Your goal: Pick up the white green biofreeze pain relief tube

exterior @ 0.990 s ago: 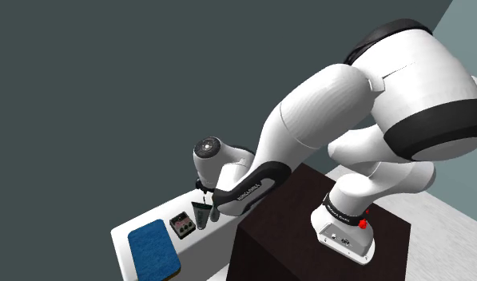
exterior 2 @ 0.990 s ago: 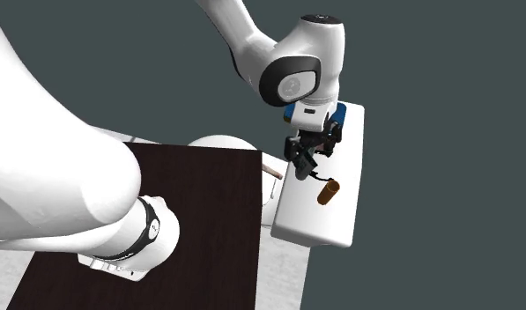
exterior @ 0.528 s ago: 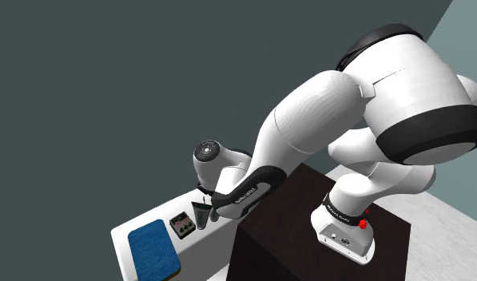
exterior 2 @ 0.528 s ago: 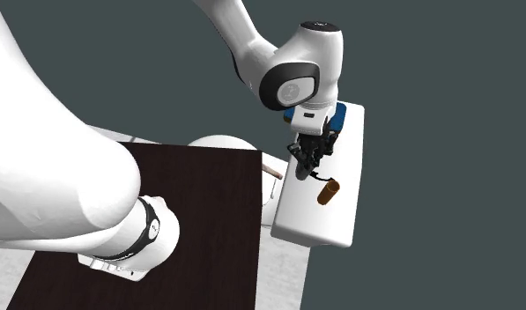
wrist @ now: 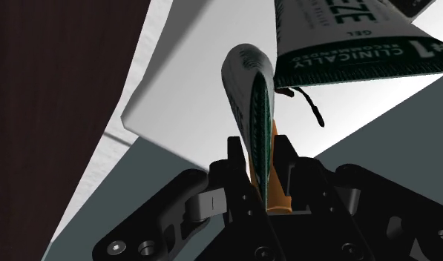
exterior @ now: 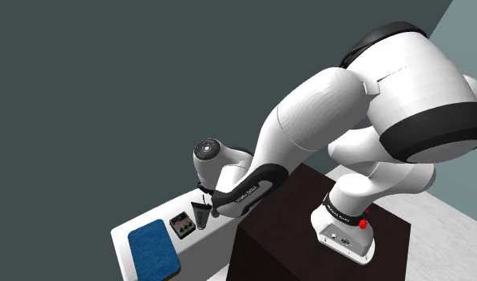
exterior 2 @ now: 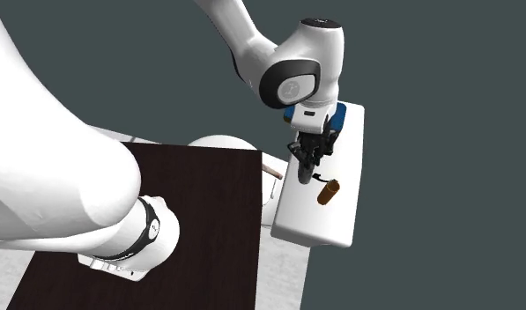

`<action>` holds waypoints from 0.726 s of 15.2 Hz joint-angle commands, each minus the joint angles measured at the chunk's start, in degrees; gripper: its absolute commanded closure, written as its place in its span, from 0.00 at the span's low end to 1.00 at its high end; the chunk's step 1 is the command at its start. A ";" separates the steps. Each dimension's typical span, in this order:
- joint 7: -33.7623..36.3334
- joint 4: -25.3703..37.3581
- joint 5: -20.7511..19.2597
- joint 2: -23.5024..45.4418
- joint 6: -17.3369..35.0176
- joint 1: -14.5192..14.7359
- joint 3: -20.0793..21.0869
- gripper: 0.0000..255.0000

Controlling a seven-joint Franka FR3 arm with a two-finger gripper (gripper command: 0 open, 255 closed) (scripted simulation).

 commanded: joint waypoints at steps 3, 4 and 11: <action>1.06 -0.74 -2.53 2.35 -2.34 4.15 -4.95 1.00; 1.36 -0.89 -3.23 2.95 -2.98 5.30 -6.33 1.00; 3.47 -1.51 -8.19 6.91 -7.67 14.30 -16.89 1.00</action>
